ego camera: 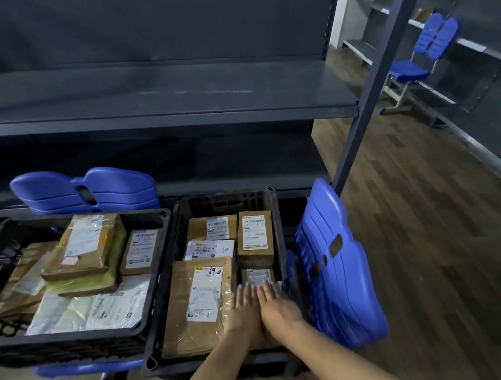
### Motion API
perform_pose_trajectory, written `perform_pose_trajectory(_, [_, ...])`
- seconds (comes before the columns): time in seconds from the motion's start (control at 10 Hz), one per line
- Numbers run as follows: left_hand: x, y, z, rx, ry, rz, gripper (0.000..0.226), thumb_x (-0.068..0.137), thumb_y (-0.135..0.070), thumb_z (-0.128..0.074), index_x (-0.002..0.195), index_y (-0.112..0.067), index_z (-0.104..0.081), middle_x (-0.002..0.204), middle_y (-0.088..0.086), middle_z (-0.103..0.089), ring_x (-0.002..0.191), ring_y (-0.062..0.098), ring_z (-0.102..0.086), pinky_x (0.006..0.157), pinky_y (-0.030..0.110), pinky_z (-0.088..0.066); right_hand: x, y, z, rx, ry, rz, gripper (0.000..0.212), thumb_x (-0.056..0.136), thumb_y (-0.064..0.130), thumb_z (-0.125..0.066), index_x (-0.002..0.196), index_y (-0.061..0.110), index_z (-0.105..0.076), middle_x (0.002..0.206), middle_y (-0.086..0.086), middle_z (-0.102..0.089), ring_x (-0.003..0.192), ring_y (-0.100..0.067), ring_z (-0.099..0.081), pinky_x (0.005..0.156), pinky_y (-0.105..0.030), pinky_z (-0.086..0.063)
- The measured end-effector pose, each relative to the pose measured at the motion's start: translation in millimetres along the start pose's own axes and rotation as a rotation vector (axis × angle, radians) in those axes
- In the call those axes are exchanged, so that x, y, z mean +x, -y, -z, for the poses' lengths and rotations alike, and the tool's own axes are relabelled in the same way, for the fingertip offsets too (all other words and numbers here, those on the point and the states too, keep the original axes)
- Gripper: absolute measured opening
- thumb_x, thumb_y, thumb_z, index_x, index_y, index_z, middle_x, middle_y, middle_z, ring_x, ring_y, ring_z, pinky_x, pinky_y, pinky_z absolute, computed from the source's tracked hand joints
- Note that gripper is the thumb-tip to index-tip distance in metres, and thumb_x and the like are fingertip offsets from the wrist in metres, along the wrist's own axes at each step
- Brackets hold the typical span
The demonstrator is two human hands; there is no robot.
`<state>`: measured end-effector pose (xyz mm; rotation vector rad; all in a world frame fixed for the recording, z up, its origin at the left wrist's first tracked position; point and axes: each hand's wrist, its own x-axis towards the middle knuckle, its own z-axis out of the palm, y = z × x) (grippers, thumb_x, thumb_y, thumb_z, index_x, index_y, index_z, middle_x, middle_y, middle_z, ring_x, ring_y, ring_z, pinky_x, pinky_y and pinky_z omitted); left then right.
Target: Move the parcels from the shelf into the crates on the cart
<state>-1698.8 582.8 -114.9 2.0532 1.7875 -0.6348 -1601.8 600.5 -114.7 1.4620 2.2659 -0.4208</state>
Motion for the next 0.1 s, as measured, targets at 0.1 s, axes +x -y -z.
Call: perform_pose_trajectory(0.1, [-18.1,17.3,24.7,-0.044,-0.082,0.046,0.075,0.101,-0.023,-0.037,0.150,-0.001,0.015,0.159,0.016,0.017,0.147,0.031,0.015,0.121,0.044,0.005,-9.2,-0.5,31.4,0.032,-0.061,0.055,0.067,0.097,0.003,-0.034,0.153,0.007,0.004,0.161,-0.012,0.011,0.148,-0.029,0.008,0.121,-0.043,-0.001])
